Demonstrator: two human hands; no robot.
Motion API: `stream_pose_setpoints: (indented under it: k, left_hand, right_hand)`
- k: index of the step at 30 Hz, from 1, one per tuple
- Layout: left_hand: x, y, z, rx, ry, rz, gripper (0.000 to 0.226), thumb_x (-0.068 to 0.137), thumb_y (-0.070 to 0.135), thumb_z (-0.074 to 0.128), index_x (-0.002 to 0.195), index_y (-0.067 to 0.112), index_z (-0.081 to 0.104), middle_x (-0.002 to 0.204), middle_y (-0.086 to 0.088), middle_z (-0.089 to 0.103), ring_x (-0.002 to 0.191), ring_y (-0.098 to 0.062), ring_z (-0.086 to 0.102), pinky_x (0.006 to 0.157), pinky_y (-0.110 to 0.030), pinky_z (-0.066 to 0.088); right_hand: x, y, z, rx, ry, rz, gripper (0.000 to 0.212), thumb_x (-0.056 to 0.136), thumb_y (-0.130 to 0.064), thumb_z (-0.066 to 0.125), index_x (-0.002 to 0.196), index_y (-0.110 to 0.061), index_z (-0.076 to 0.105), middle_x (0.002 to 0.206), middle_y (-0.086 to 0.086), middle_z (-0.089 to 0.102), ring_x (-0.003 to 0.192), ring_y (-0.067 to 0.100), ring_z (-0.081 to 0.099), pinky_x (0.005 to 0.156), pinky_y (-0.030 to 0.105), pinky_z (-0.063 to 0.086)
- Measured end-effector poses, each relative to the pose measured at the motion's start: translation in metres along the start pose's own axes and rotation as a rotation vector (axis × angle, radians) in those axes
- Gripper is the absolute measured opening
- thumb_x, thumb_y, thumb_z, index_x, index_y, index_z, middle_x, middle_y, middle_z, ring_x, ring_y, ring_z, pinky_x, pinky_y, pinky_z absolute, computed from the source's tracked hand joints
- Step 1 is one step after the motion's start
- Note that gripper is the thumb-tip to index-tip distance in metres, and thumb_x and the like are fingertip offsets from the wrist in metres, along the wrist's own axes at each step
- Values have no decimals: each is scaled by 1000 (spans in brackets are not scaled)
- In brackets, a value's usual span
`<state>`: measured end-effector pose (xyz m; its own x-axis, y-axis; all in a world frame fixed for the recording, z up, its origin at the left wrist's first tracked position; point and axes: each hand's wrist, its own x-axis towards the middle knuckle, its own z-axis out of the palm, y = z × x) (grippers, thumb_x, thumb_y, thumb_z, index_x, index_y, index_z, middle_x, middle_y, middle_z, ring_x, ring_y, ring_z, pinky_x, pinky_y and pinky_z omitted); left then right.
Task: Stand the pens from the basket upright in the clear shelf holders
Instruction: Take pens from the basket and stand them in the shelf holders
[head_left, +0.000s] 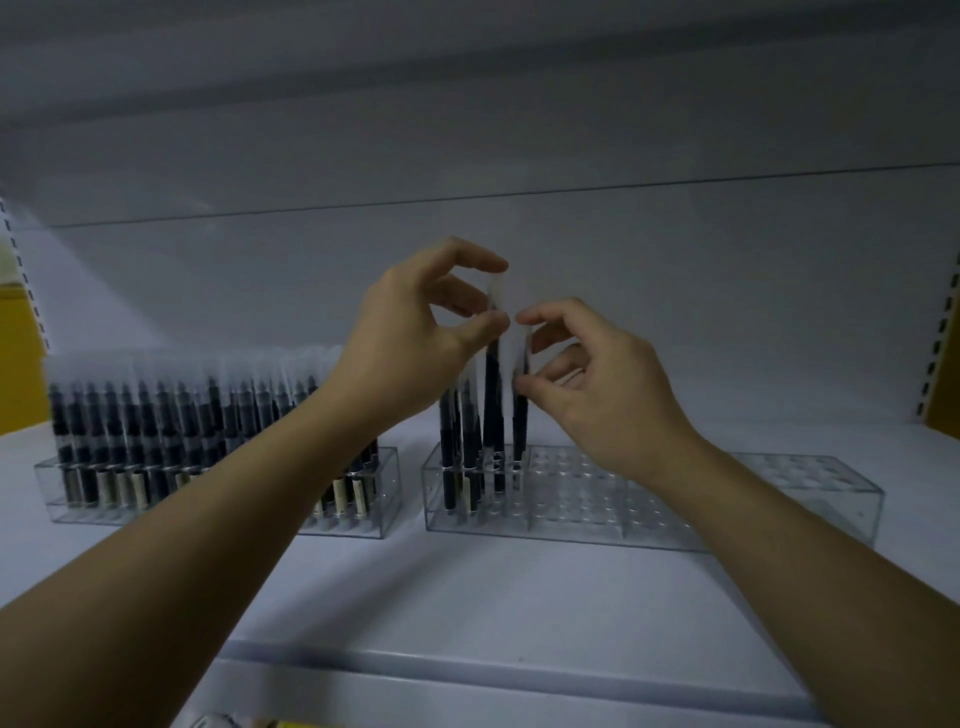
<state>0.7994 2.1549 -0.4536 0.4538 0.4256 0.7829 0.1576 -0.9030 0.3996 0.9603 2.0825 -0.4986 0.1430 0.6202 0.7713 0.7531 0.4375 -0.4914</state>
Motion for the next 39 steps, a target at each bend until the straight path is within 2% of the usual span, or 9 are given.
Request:
stream_pose_setpoints:
  k: [7, 11, 15, 16, 19, 22, 27, 34, 39]
  left_hand:
    - [-4, -4, 5, -18, -50, -26, 30, 85, 26, 71, 108, 36, 56, 89, 10, 70, 87, 2, 66, 76, -18, 50]
    - [-7, -8, 8, 35, -144, -58, 22, 87, 24, 69, 99, 37, 57, 87, 14, 69, 73, -5, 67, 66, -28, 59]
    - [-9, -9, 13, 91, -144, -50, 19, 87, 22, 67, 89, 37, 55, 86, 21, 63, 85, 11, 59, 70, 0, 43]
    - [-9, -9, 13, 106, -142, -63, 19, 87, 24, 68, 89, 38, 55, 85, 22, 62, 86, 14, 57, 68, 2, 41]
    - [-11, -11, 12, 143, -106, -98, 21, 85, 32, 70, 98, 35, 54, 85, 23, 63, 83, 8, 59, 67, -6, 42]
    - [-13, -10, 9, 198, -93, -72, 18, 85, 35, 69, 93, 36, 53, 88, 24, 58, 88, 4, 56, 71, -10, 38]
    - [-16, -7, 5, 341, -123, -6, 20, 84, 38, 66, 97, 37, 52, 116, 10, 55, 117, -13, 44, 99, -36, 37]
    - [-27, -6, -2, 391, -129, -12, 37, 85, 38, 66, 120, 34, 55, 128, 9, 54, 124, -14, 41, 104, -37, 34]
    - [-42, 4, -9, 399, -135, 7, 44, 85, 35, 67, 126, 34, 52, 129, 11, 52, 126, -13, 39, 109, -39, 32]
  right_hand:
    - [-8, 1, 5, -11, -45, -10, 44, 81, -12, 75, 113, -35, 56, 100, -14, 60, 73, 2, 64, 67, 20, 55]
    - [-9, 2, 6, -14, -40, -17, 44, 80, -10, 75, 112, -34, 57, 99, -14, 61, 70, 2, 65, 65, 20, 56]
    - [-10, 3, 7, -5, -18, -25, 45, 78, -9, 75, 109, -36, 58, 96, -15, 61, 70, 3, 65, 63, 18, 55]
    - [-11, 3, 7, -5, -14, -23, 45, 78, -9, 75, 109, -36, 58, 95, -15, 61, 70, 2, 65, 63, 19, 56]
    - [-12, 5, 6, -9, -3, -17, 44, 79, -11, 76, 110, -36, 56, 95, -15, 60, 69, 3, 65, 64, 19, 56]
    - [-13, 6, 6, -13, -6, -3, 43, 80, -12, 75, 113, -34, 56, 95, -15, 60, 70, 3, 65, 65, 19, 56]
    - [-15, 6, 7, -60, -25, -19, 45, 83, -13, 72, 121, -32, 56, 97, -16, 58, 74, 3, 63, 63, 20, 56]
    - [-21, 5, 7, -158, -22, -51, 58, 83, -20, 70, 133, -37, 48, 104, -17, 54, 88, 1, 58, 73, 27, 56]
    - [-25, -7, 0, -298, -46, -59, 63, 83, -28, 69, 139, -34, 42, 124, -15, 45, 113, 1, 45, 94, 22, 41]
